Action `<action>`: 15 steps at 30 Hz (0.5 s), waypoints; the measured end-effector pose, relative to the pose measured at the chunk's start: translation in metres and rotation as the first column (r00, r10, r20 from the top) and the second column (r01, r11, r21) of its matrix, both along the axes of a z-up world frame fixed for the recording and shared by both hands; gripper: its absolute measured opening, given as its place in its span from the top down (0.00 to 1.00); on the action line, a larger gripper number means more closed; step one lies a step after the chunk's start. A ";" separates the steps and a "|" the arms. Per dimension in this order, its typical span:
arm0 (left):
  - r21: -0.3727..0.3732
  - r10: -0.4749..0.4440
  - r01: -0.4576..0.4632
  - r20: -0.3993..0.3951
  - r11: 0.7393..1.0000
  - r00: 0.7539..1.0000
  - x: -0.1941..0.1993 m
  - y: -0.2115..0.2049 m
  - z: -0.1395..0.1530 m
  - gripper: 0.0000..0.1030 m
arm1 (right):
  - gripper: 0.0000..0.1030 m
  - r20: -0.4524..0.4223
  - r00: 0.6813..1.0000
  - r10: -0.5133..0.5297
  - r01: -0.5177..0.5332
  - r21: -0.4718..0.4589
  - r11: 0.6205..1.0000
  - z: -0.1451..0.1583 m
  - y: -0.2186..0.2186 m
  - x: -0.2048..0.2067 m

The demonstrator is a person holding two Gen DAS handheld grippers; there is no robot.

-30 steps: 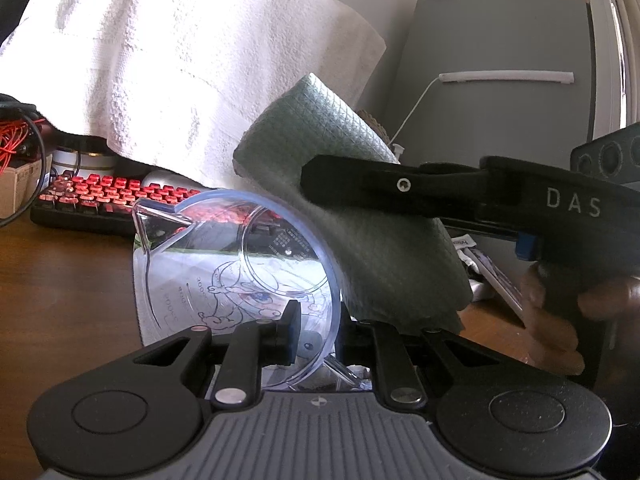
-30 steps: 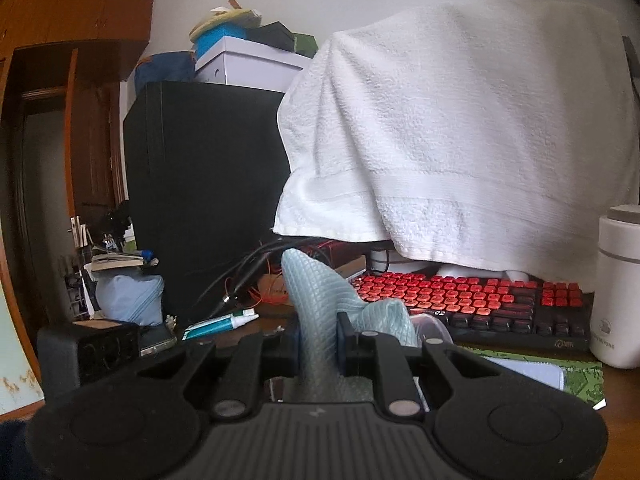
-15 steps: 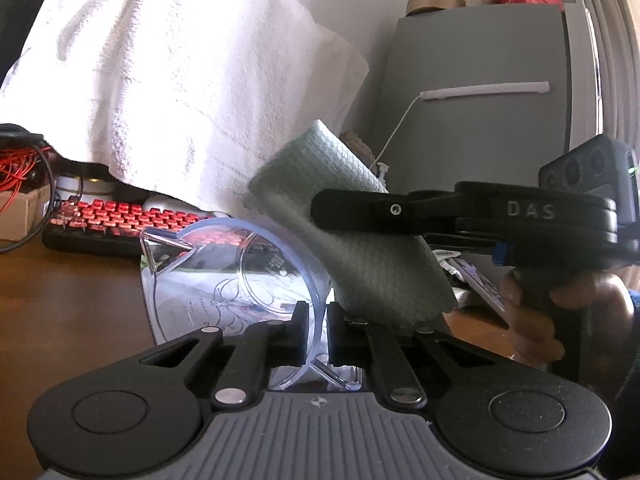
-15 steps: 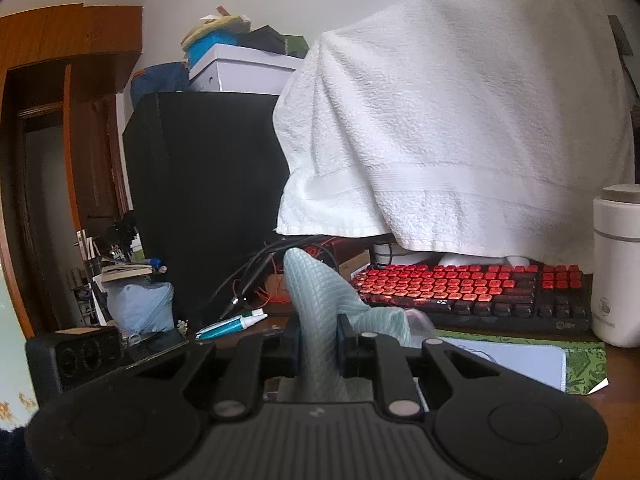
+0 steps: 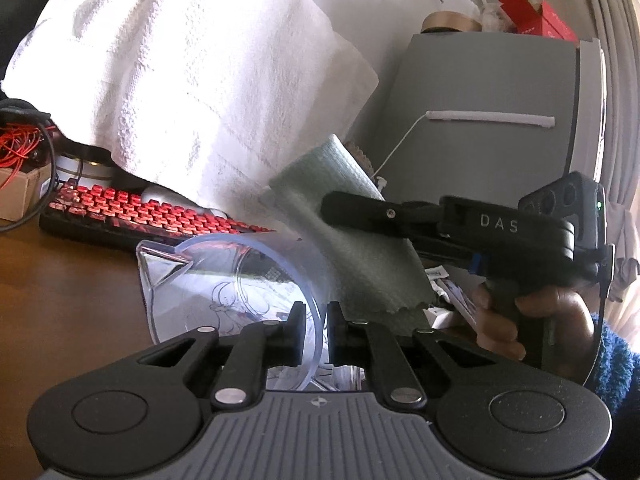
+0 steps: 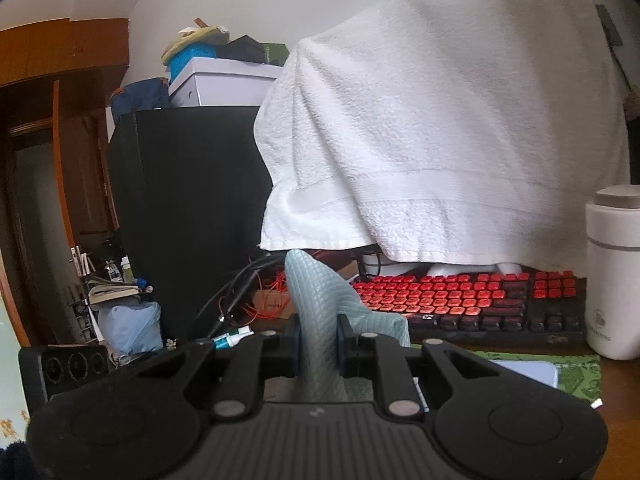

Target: Clean container

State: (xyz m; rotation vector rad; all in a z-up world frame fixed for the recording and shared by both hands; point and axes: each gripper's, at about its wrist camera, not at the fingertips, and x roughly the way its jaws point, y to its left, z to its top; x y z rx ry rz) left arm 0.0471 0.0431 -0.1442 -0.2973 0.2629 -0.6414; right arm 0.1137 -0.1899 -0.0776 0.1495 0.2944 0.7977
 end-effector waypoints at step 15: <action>0.023 0.004 -0.004 -0.001 1.000 1.000 0.009 -0.018 -0.007 0.93 | 0.85 -0.002 1.000 -0.005 0.005 -0.009 1.000 -0.006 -0.003 -0.011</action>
